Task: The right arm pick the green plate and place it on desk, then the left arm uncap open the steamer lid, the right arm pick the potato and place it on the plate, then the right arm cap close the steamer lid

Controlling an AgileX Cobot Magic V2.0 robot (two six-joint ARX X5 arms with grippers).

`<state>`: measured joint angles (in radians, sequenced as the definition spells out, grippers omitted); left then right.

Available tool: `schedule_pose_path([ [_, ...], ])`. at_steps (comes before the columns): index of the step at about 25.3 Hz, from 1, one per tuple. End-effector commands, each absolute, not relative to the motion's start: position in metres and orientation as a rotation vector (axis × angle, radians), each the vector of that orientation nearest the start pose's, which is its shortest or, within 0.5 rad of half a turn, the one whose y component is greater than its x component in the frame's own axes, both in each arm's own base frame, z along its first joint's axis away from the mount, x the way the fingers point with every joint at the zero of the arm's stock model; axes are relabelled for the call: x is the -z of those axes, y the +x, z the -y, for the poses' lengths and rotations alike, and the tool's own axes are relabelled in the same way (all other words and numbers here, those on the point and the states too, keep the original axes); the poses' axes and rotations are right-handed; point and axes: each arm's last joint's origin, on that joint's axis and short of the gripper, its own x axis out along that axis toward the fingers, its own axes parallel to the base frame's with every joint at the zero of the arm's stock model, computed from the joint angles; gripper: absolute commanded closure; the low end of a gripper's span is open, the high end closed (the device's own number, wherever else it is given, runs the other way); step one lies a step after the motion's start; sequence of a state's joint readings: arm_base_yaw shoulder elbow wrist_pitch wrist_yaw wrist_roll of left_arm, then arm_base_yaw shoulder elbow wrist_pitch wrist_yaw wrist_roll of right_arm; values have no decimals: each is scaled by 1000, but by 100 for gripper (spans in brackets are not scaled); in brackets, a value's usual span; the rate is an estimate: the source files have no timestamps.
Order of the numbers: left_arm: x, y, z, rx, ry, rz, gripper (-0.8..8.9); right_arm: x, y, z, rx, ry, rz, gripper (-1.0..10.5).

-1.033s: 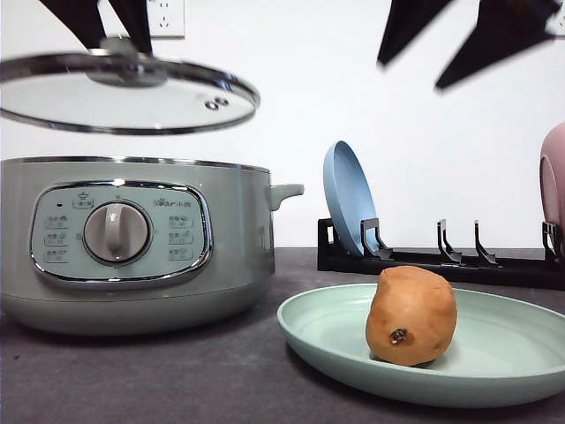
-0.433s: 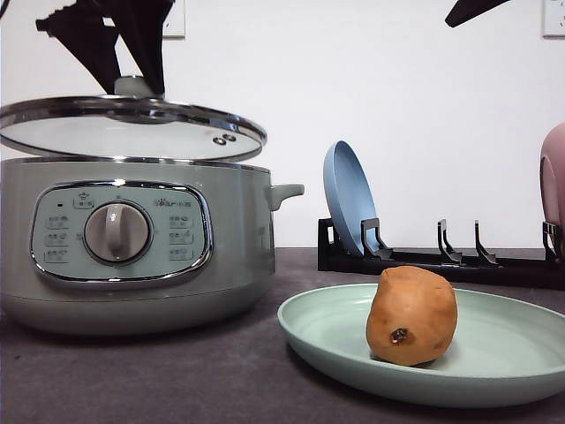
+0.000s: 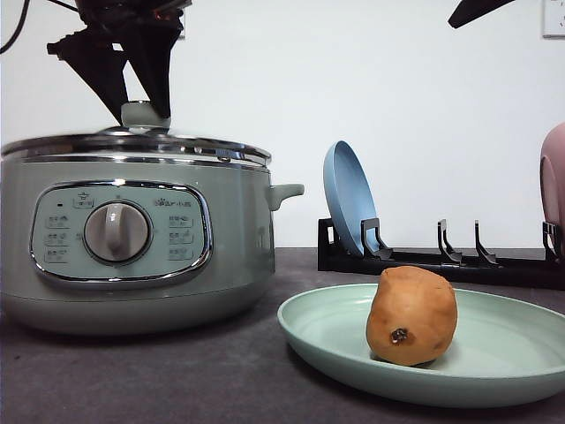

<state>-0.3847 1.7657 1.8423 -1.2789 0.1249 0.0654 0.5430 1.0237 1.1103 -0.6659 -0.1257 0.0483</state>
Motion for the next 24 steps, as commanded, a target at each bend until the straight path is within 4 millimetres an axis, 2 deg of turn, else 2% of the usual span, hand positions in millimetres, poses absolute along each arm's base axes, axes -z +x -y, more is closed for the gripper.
schedule_pose_path([
  [1,-350,326,139,509,228,-1170,806,-362,172,-109,-646,-90,-570,545],
  [9,-347,327,138,475,261,-1189,805,-362,172,-110,-656,-102,-565,545],
  [10,-347,326,137,474,261,-1192,763,-362,172,-110,-656,-102,-565,545],
  [12,-347,327,138,475,261,-1188,556,-362,172,-110,-656,-102,-565,545],
  [13,-347,327,138,476,261,-1185,484,-362,172,-110,-656,-102,-565,545],
  [14,-347,327,138,476,261,-1183,465,-362,172,-110,-656,-102,-565,545],
  [19,-354,323,137,477,255,-1159,465,-362,172,-110,-657,-103,-565,545],
  [24,-388,301,128,484,236,-1026,465,-362,172,-110,-661,-101,-566,545],
])
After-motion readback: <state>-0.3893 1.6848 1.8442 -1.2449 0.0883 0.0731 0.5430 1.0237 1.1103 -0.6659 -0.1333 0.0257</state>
